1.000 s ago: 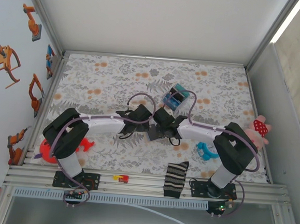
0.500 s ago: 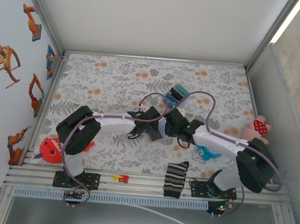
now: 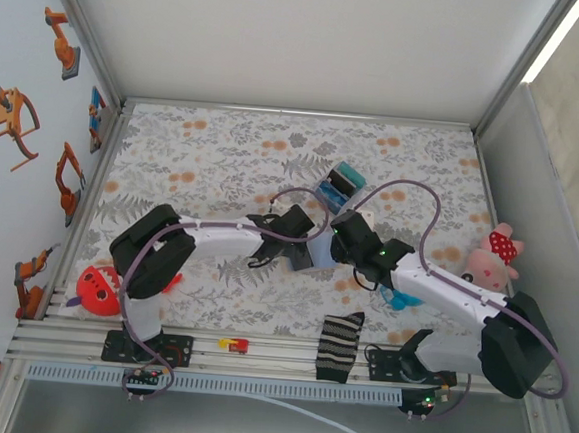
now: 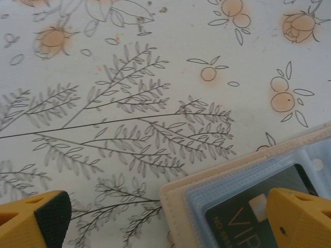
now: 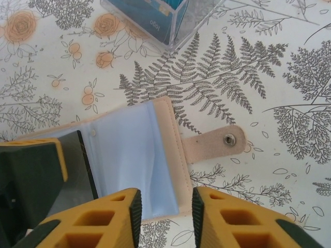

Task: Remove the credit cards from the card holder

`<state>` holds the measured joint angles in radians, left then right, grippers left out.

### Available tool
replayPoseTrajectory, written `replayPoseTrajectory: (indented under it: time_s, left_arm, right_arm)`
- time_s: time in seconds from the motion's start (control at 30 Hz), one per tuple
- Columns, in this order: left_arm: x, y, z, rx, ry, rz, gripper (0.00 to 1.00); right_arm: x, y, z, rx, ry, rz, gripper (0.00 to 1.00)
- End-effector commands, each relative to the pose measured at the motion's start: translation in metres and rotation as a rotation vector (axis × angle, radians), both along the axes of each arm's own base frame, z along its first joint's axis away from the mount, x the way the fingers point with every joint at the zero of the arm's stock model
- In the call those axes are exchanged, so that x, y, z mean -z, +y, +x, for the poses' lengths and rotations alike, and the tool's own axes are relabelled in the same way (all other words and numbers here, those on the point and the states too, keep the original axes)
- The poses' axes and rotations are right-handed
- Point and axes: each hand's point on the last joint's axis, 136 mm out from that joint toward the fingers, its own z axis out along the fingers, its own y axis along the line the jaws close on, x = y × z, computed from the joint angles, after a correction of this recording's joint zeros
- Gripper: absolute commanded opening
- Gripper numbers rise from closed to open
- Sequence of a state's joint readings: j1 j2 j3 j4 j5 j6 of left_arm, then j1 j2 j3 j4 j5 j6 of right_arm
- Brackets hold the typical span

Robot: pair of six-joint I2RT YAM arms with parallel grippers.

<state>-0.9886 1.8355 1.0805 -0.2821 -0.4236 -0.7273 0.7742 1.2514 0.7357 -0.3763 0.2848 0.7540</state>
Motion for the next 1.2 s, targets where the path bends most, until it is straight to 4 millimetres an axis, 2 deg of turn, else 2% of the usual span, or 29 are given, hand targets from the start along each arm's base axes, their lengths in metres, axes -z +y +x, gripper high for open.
replayPoseTrajectory:
  time_s: [0.0, 0.2, 0.4, 0.63, 0.93, 1.17]
  left_arm:
    - [-0.021, 0.018, -0.003, -0.042, -0.044, 0.000, 0.97]
    - [-0.020, 0.034, -0.012, -0.050, -0.035, -0.010, 0.97]
    - [-0.004, 0.030, -0.018, -0.022, 0.004, -0.017, 0.97]
    - [0.005, 0.028, -0.020, -0.021, 0.023, -0.019, 0.97]
    - [0.012, 0.035, -0.022, -0.032, 0.035, 0.010, 0.97]
    - [0.018, 0.038, -0.023, -0.039, 0.046, 0.033, 0.97]
  right_arm:
    - [0.007, 0.003, -0.003, -0.013, 0.043, 0.010, 0.29]
    - [0.008, 0.032, -0.002, -0.115, 0.104, 0.080, 0.26]
    - [0.010, 0.062, 0.004, -0.213, 0.172, 0.127, 0.22]
    - [0.023, 0.080, 0.014, -0.266, 0.259, 0.197, 0.22]
    - [0.049, 0.088, 0.011, -0.283, 0.350, 0.229, 0.25]
    - [0.064, 0.081, 0.009, -0.265, 0.387, 0.216, 0.27]
